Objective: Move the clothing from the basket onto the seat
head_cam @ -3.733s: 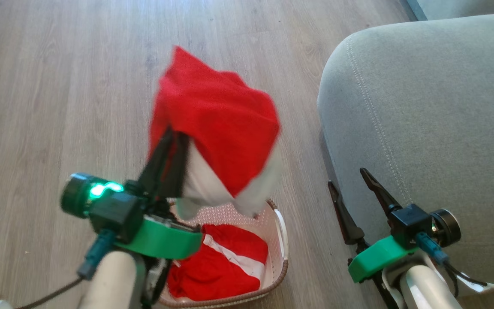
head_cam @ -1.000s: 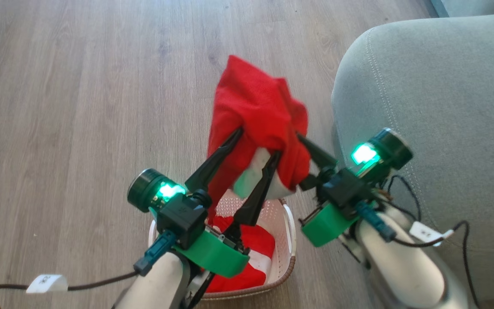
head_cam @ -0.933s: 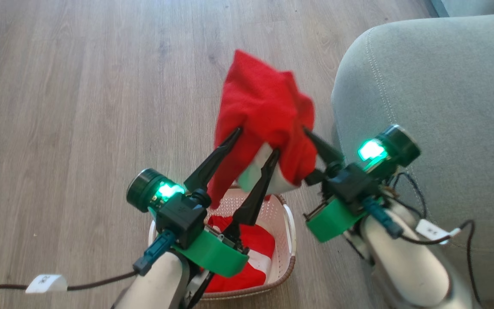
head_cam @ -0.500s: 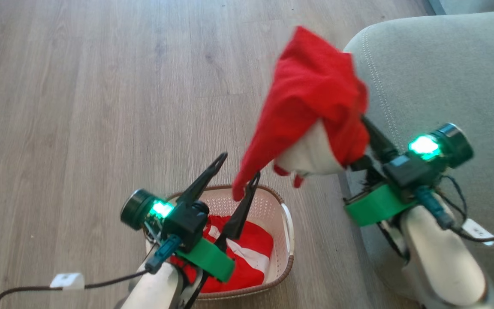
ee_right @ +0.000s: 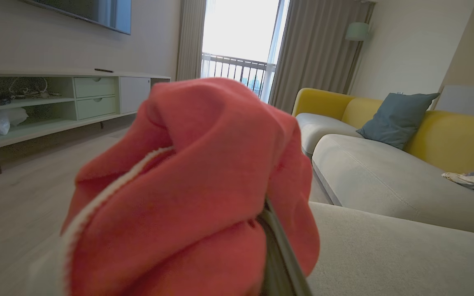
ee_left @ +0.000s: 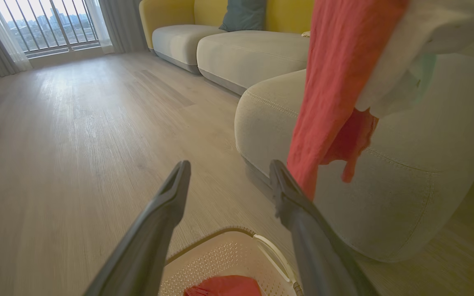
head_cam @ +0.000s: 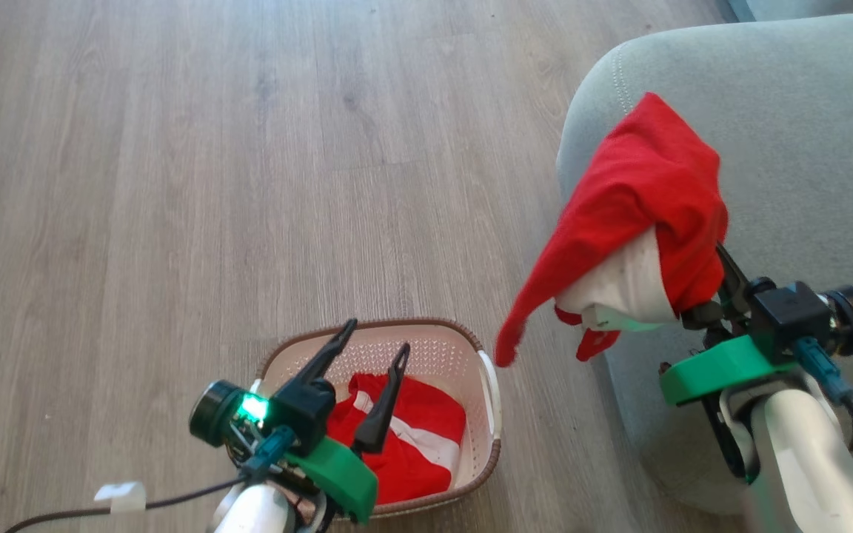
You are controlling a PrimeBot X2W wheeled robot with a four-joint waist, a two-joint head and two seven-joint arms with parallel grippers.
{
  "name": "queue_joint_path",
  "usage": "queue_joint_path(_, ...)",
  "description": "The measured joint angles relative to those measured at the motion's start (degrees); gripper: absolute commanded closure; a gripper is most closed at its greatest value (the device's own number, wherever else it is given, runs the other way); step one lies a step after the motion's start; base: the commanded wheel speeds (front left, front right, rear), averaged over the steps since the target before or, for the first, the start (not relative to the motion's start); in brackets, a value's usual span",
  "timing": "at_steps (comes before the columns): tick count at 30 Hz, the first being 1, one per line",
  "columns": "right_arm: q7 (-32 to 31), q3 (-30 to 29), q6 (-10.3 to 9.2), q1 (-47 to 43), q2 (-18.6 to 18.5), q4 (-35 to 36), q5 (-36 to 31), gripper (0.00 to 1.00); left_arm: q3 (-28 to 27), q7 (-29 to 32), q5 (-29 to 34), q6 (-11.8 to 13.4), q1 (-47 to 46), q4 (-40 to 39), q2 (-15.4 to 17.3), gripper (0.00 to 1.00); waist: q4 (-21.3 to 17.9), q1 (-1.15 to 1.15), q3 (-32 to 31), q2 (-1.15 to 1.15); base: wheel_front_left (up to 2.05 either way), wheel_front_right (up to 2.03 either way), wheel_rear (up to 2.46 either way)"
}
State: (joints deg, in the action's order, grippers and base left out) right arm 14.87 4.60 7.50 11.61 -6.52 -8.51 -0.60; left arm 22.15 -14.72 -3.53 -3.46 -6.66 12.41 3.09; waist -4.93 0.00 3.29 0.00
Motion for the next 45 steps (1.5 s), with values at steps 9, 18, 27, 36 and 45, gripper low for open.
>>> queue_joint_path(9,-0.01,-3.3,0.0,-2.15,1.26,-2.13,1.16,1.0,-0.08,0.0,-1.71,-1.11,1.3,1.41,-0.05,0.0,-0.5,0.0,-0.11,0.0,0.0,0.0,0.0)
queue_joint_path(18,-0.01,-4.56,0.0,-2.92,2.07,-2.78,1.68,1.0,-0.25,0.0,-2.07,-1.42,2.05,1.48,-0.05,0.0,-1.05,0.0,0.66,0.0,0.0,0.0,0.0)
queue_joint_path(27,-0.01,-6.81,0.0,-2.77,2.03,-1.21,1.59,1.0,-0.02,0.0,-2.01,-1.44,1.8,0.69,-0.04,0.0,-4.87,0.0,1.97,0.0,0.0,0.0,0.0)
queue_joint_path(36,-0.01,-9.56,0.0,-2.18,2.25,0.94,1.16,1.0,1.54,0.0,-0.51,-2.23,0.37,-0.36,-0.04,0.0,-11.43,0.0,4.07,0.0,0.0,0.0,0.0)
queue_joint_path(45,-0.01,-12.3,0.0,-1.47,2.96,2.52,1.15,1.0,4.32,0.0,1.0,-3.26,-1.42,-2.09,-0.03,0.0,-19.57,0.0,7.51,0.0,0.0,0.0,0.0)
